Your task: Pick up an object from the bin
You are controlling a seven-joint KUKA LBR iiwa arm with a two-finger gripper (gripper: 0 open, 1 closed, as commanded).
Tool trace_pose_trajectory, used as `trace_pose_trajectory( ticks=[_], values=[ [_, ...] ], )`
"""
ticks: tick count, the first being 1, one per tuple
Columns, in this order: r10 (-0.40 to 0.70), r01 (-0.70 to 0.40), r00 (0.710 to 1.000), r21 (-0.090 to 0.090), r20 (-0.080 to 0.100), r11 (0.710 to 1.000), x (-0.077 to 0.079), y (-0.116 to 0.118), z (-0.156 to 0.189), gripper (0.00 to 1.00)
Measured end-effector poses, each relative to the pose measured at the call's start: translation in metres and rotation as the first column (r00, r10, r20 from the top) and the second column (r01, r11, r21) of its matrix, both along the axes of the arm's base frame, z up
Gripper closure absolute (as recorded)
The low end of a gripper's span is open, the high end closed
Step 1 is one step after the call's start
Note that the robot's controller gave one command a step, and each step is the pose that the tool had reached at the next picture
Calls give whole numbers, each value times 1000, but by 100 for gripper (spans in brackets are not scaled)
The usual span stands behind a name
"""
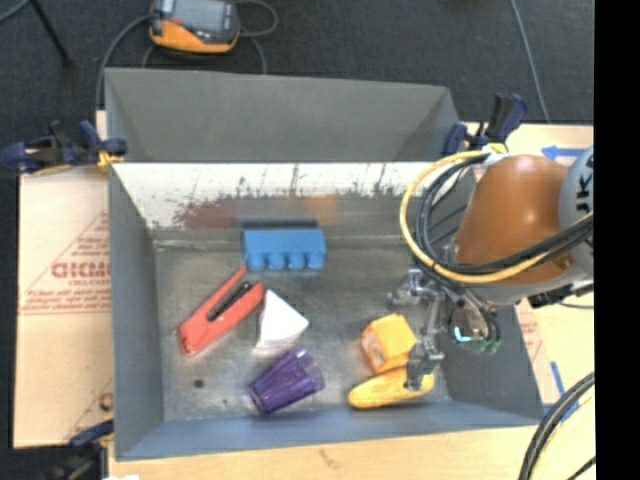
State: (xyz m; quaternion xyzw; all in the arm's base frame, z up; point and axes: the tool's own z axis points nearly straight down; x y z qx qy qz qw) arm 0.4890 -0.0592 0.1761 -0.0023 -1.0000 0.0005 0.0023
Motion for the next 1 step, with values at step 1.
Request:
trace_pose_trajectory(
  ticks=[1],
  values=[
    [2,-2,1000,-1,7,1000,2,0,4,0]
  ],
)
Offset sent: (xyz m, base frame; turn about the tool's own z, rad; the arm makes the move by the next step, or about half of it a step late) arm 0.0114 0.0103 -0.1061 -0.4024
